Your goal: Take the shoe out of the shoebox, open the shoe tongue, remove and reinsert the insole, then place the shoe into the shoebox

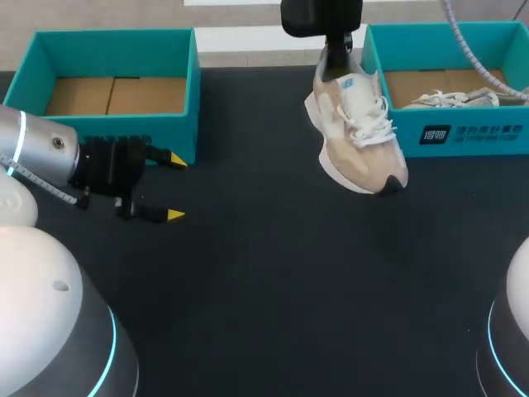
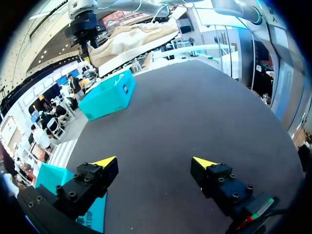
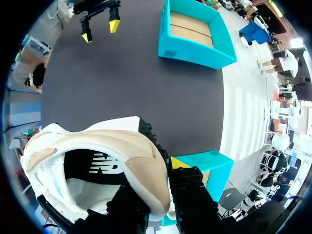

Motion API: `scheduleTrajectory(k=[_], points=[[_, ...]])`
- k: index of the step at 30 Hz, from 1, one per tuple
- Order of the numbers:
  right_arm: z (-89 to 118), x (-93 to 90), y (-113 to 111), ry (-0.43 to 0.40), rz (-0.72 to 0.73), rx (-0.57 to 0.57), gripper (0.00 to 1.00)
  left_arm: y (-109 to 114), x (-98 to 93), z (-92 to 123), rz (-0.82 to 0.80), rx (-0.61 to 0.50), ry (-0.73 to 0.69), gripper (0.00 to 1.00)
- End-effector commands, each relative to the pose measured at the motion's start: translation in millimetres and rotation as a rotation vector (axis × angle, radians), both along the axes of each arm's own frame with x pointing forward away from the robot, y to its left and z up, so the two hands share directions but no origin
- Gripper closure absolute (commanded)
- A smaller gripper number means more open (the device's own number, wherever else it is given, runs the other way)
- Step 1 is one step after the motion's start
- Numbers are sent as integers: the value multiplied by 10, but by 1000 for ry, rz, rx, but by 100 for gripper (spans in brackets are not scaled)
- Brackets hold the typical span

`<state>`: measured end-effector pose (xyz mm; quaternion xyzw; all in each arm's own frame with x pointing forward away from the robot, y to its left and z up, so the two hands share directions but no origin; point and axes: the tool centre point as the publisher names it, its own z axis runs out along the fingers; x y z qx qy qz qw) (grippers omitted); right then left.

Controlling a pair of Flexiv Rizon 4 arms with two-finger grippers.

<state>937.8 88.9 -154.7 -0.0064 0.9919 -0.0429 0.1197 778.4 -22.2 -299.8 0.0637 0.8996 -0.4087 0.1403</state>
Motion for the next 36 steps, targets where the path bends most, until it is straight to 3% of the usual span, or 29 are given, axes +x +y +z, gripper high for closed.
scheduleTrajectory(k=[1,5,7,11,17,21,25,36], points=[[9,-4,-10,-1,1,2,100,-1,-8,5,1,3,0,0],[9,-4,-10,-1,1,2,100,-1,-8,5,1,3,0,0],[37,172,-121,-44,-23,33,100,-1,-8,5,1,3,0,0],[127,450,-527,-89,-40,7,100,-1,-8,5,1,3,0,0],[151,830,-1158,-73,-50,-79,100,-1,-8,5,1,3,0,0],[161,1048,-1474,-35,-57,-109,100,-1,-8,5,1,3,0,0],[223,1258,-1783,-50,-135,-147,100,-1,-8,5,1,3,0,0],[238,1285,-1824,-60,-133,-167,100,-1,-8,5,1,3,0,0]])
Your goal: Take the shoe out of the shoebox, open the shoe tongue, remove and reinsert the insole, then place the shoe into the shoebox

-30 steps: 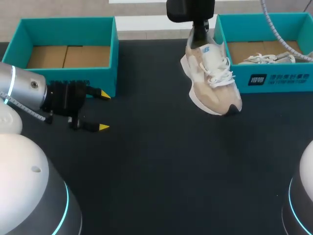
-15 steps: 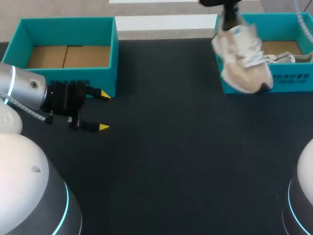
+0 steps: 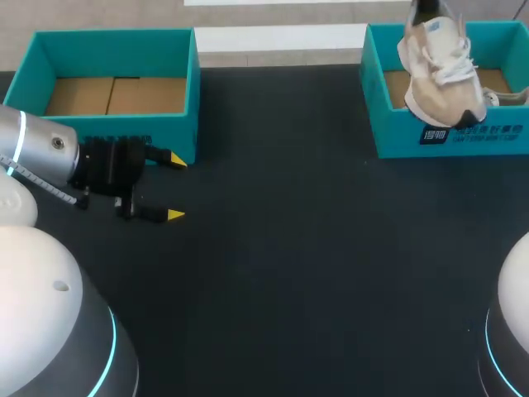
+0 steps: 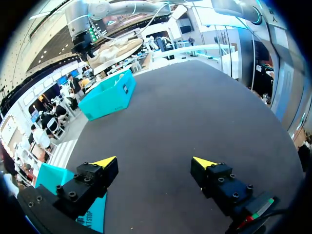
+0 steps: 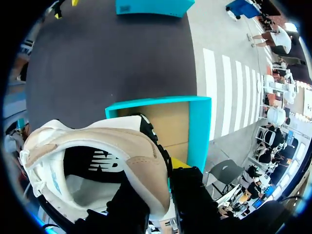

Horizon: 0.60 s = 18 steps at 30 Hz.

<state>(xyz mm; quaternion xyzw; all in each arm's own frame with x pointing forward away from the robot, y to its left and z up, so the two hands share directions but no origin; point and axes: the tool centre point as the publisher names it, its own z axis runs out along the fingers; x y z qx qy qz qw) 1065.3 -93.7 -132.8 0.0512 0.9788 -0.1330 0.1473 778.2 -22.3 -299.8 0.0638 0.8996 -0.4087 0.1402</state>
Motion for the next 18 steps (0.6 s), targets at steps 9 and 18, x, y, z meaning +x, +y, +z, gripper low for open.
scheduleTrajectory(k=[9,18], points=[[19,10,2,4,0,-1,100,0,-7,5,1,3,0,0],[-115,420,-724,-27,-5,30,100,0,-7,5,1,3,0,0]])
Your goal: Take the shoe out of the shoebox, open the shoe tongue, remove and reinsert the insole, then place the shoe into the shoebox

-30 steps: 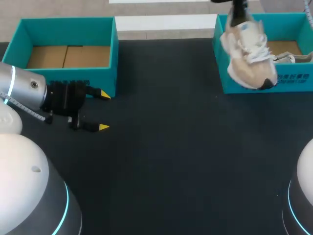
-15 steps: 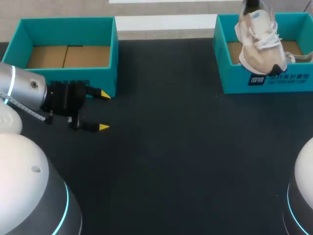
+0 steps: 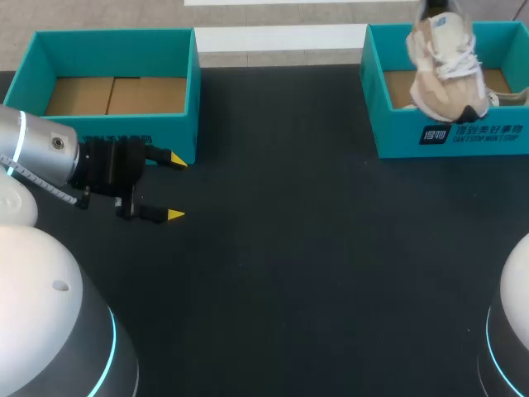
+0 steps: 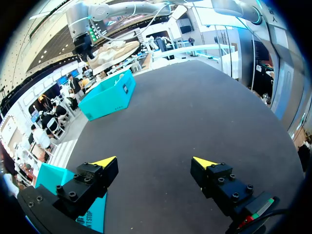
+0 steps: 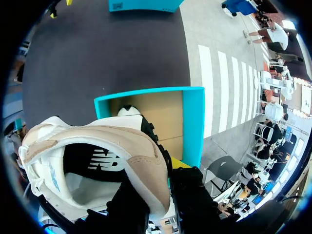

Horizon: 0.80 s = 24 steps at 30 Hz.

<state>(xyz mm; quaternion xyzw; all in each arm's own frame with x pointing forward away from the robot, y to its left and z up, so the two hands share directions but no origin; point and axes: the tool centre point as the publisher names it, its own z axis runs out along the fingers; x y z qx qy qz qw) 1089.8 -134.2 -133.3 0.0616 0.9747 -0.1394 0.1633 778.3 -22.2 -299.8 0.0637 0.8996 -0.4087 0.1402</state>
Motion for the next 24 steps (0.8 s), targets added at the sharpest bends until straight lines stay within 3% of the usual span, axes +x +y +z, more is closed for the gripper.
scheduleTrajectory(k=[1,10,24], points=[[-145,221,-410,18,14,40,100,-1,-8,4,1,3,0,0],[-220,582,-1056,56,64,-30,100,-1,-8,4,1,3,0,0],[-262,1046,-1639,36,-70,-50,100,-1,-8,4,1,3,0,0]])
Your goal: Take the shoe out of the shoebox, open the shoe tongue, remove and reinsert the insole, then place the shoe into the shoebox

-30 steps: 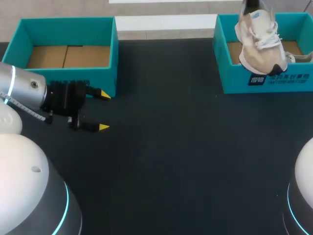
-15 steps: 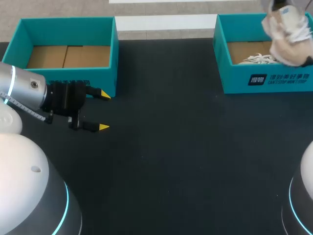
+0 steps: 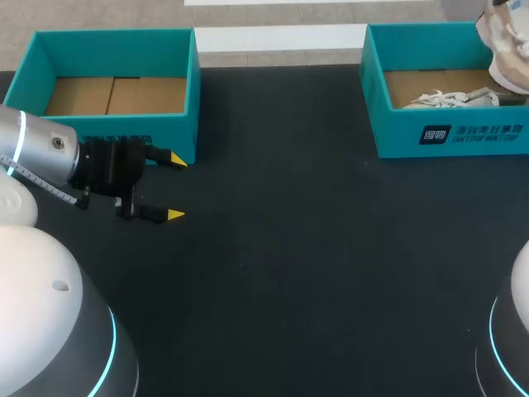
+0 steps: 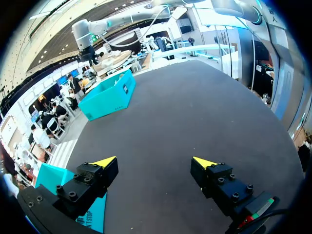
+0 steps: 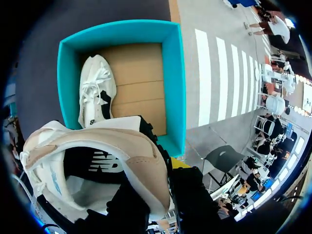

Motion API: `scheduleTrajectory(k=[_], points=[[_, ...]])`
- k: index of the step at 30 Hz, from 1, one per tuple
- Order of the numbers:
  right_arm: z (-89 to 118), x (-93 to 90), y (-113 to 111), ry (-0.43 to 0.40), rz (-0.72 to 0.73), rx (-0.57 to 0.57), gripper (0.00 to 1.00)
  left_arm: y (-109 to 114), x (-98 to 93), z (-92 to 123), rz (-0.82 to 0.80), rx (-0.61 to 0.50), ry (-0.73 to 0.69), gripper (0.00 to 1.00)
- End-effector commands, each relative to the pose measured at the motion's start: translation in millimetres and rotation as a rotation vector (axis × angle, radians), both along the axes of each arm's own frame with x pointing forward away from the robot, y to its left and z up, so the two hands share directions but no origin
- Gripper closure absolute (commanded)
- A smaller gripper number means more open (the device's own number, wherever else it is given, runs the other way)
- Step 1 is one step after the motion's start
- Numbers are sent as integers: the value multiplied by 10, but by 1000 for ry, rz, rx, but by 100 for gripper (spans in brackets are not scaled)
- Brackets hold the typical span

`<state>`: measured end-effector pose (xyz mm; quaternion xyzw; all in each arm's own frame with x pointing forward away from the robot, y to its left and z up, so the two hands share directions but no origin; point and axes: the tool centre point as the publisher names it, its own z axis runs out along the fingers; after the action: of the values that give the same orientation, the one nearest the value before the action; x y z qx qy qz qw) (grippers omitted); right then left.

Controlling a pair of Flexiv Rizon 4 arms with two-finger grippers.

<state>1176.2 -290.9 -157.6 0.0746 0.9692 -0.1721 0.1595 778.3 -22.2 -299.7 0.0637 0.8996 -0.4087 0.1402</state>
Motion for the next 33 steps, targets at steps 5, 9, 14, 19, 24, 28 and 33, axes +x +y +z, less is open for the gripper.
scheduleTrajectory(k=[5,9,14,19,24,28,33], points=[[-9,184,-119,0,-111,22,100,-1,-8,4,1,3,0,0],[-26,162,-181,-67,-330,62,100,-1,-8,4,1,3,0,0],[-22,120,-203,-234,-648,197,100,-1,-8,4,1,3,0,0],[-77,42,-324,-391,-1004,341,100,-1,-8,4,1,3,0,0],[-124,-42,-383,-460,-1262,338,100,-1,-8,4,1,3,0,0],[-112,-138,-462,-505,-1431,334,100,-1,-8,4,1,3,0,0],[-81,-196,-473,-528,-1543,304,100,-1,-8,4,1,3,0,0]])
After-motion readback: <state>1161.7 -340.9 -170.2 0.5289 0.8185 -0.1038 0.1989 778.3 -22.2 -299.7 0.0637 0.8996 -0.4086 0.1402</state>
